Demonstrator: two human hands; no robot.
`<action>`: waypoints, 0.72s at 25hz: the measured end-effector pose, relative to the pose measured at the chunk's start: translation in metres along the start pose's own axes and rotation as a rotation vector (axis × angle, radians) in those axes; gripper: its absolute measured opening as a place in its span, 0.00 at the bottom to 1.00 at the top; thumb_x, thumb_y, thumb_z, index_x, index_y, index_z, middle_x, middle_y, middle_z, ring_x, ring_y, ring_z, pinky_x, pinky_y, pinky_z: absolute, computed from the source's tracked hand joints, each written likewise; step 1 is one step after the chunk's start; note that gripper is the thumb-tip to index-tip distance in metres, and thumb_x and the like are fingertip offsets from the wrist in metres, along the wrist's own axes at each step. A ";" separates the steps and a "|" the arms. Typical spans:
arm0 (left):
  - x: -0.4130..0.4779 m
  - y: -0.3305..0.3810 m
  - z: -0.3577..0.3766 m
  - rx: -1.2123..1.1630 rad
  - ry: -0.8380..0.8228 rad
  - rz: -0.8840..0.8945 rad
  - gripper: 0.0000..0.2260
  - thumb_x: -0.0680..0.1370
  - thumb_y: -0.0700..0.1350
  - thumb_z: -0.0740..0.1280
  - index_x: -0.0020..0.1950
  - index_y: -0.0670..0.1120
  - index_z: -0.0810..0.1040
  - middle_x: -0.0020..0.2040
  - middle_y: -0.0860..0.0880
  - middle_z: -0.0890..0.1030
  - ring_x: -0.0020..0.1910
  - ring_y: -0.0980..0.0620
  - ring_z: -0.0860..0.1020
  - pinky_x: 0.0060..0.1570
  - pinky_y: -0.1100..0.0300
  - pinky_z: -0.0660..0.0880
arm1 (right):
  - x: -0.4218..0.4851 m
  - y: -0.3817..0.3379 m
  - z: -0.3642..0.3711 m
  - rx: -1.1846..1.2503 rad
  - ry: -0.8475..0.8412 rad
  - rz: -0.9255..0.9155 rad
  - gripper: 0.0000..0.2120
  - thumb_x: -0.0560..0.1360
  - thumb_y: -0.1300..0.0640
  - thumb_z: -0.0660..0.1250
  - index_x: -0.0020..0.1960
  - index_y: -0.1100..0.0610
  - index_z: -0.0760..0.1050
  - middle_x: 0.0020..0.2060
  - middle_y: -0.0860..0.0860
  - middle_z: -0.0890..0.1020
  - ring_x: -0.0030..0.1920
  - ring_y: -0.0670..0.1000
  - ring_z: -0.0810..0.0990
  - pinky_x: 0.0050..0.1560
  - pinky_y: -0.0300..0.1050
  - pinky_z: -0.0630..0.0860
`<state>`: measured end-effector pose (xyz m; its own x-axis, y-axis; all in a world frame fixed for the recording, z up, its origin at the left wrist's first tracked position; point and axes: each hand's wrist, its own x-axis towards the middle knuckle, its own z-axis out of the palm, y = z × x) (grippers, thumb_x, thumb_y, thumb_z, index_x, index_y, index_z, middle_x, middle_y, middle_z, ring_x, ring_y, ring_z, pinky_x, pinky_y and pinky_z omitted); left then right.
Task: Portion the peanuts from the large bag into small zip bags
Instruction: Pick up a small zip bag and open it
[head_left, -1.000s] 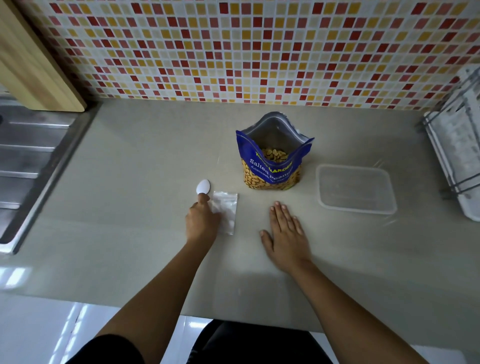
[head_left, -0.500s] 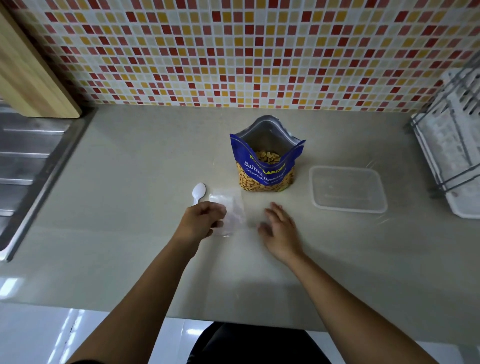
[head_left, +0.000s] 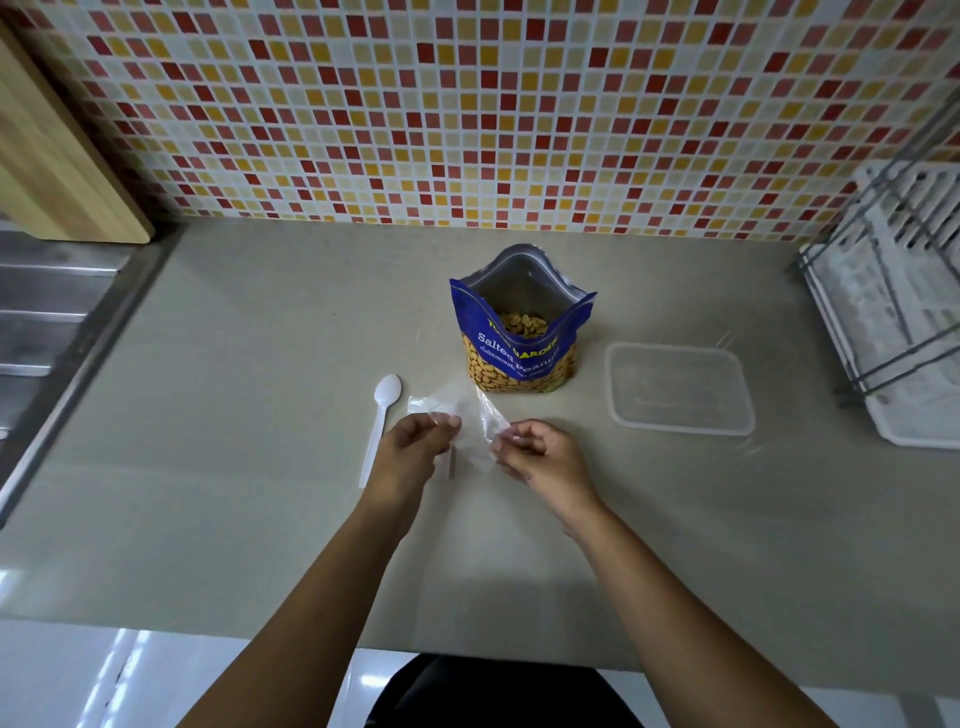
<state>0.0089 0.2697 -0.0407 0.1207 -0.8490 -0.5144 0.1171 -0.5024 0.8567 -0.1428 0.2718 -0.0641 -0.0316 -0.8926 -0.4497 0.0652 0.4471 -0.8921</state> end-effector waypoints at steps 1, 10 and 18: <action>0.001 0.000 -0.003 -0.043 0.008 0.013 0.05 0.74 0.43 0.70 0.47 0.43 0.79 0.40 0.50 0.80 0.41 0.53 0.75 0.39 0.64 0.70 | -0.001 -0.003 -0.005 -0.023 -0.013 -0.018 0.07 0.71 0.65 0.70 0.40 0.55 0.75 0.33 0.51 0.79 0.33 0.48 0.74 0.37 0.37 0.73; -0.009 0.004 0.003 -0.028 -0.163 -0.047 0.05 0.76 0.36 0.66 0.48 0.43 0.80 0.37 0.48 0.79 0.35 0.53 0.76 0.38 0.65 0.77 | -0.007 -0.011 -0.024 0.097 0.059 -0.070 0.06 0.72 0.64 0.70 0.38 0.57 0.76 0.27 0.46 0.80 0.27 0.41 0.73 0.29 0.33 0.69; -0.012 0.010 0.006 -0.202 -0.305 -0.119 0.08 0.78 0.38 0.63 0.41 0.42 0.79 0.33 0.50 0.81 0.33 0.57 0.79 0.37 0.66 0.79 | -0.008 -0.018 -0.037 0.115 0.042 -0.104 0.03 0.71 0.66 0.70 0.43 0.59 0.79 0.29 0.47 0.84 0.31 0.41 0.80 0.33 0.32 0.76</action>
<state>0.0027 0.2742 -0.0256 -0.2009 -0.8114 -0.5488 0.3078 -0.5842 0.7510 -0.1805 0.2731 -0.0465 -0.0854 -0.9296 -0.3586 0.1736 0.3405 -0.9241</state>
